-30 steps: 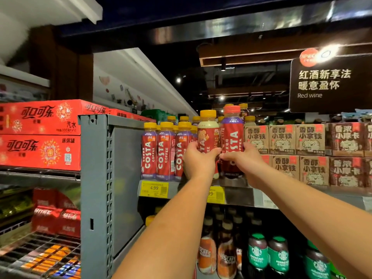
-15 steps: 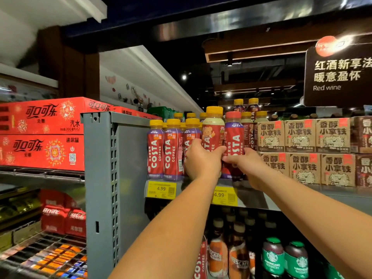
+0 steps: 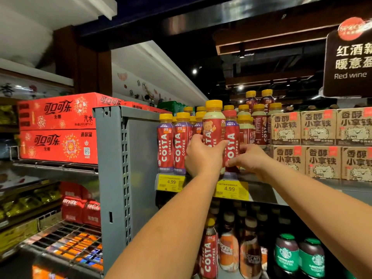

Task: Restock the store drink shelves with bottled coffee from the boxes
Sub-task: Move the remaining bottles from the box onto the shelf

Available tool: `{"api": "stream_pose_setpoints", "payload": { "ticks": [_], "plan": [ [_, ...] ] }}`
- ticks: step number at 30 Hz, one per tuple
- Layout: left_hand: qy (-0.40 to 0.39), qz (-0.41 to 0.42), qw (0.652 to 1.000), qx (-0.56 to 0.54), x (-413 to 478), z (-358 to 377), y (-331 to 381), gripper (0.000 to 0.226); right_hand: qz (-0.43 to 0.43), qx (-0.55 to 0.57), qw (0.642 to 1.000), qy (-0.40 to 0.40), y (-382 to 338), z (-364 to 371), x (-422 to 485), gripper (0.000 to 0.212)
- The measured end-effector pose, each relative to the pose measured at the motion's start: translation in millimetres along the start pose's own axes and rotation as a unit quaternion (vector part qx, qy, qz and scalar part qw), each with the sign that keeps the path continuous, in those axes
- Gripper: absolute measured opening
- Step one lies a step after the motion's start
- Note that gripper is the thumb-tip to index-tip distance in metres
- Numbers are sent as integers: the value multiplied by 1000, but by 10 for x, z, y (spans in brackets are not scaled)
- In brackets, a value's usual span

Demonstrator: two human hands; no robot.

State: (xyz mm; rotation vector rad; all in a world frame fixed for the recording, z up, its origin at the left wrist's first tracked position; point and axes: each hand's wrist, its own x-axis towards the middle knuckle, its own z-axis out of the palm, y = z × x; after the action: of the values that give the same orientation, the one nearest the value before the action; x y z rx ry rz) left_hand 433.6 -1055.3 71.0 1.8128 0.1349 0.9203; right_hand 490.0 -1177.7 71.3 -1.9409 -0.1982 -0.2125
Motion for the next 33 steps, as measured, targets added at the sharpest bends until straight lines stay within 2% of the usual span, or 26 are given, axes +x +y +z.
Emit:
{"api": "stream_pose_setpoints", "payload": {
  "ticks": [2, 6, 10, 13, 17, 20, 24, 27, 33],
  "plan": [
    [-3, -5, 1000, -5, 9, -23, -10, 54, -8, -10, 1000, 16, 15, 34, 6, 50],
    [3, -3, 1000, -12, -22, -43, 13, 52, -15, -22, 999, -22, -27, 34, -37, 48],
    [9, -1, 1000, -7, -83, -7, 98, 53, -95, 4, 995, 40, -56, 45, -172, 53],
    [-2, -4, 1000, -18, -138, 58, 161, 53, -153, 47, 986, 41, -76, -9, -326, 58],
    [-38, 1, 999, -27, -194, 141, 248, 50, -191, 63, 979, -4, -95, -120, -481, 44],
    [-68, 16, 996, -50, -207, 168, 296, 47, -195, 38, 980, 27, -88, -240, -514, 40],
    [-95, 38, 988, -113, -211, 162, 302, 30, -174, 35, 982, 72, -55, -337, -504, 47],
    [-82, 21, 986, -147, -214, 163, 234, 50, -148, 61, 983, 86, -42, -364, -487, 40],
    [-66, 3, 990, -127, -251, 148, 99, 60, -99, 47, 987, 118, -70, -297, -372, 48]
  ]
}}
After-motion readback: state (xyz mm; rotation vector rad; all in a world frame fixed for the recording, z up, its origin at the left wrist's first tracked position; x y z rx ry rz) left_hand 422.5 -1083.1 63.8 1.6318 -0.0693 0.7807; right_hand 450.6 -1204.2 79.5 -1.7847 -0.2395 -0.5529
